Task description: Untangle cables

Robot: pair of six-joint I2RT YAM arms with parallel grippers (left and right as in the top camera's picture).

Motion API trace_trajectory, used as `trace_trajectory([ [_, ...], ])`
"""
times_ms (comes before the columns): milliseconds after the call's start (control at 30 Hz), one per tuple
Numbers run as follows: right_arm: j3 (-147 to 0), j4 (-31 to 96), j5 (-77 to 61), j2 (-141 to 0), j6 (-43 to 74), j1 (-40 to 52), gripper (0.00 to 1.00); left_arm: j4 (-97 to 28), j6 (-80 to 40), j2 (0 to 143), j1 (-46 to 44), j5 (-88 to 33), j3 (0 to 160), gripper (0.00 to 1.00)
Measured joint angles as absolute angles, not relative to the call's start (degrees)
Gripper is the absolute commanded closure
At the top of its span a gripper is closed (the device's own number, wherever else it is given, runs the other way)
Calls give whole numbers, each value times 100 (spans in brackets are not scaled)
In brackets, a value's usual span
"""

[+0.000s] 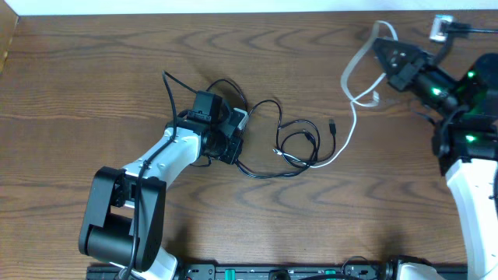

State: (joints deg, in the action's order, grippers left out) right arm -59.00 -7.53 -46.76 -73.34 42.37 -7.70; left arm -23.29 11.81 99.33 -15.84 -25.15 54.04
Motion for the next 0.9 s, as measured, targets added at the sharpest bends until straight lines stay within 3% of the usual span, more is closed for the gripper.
trace_trajectory([
  [267,-5900,-62,-4641,-7336,3774,-1861,99,-2287,1181,9933,-1584,-2515,5404,92],
  [500,-5896,-344,-4589,-7343,3909,-2620,99,-2255,1181,9933,-1584,-2512,5404,92],
  [900,-5929,-5730,-6119,-7336,6154,-3997,99,-2246,1181,9933,-1584,-2512,5402,92],
])
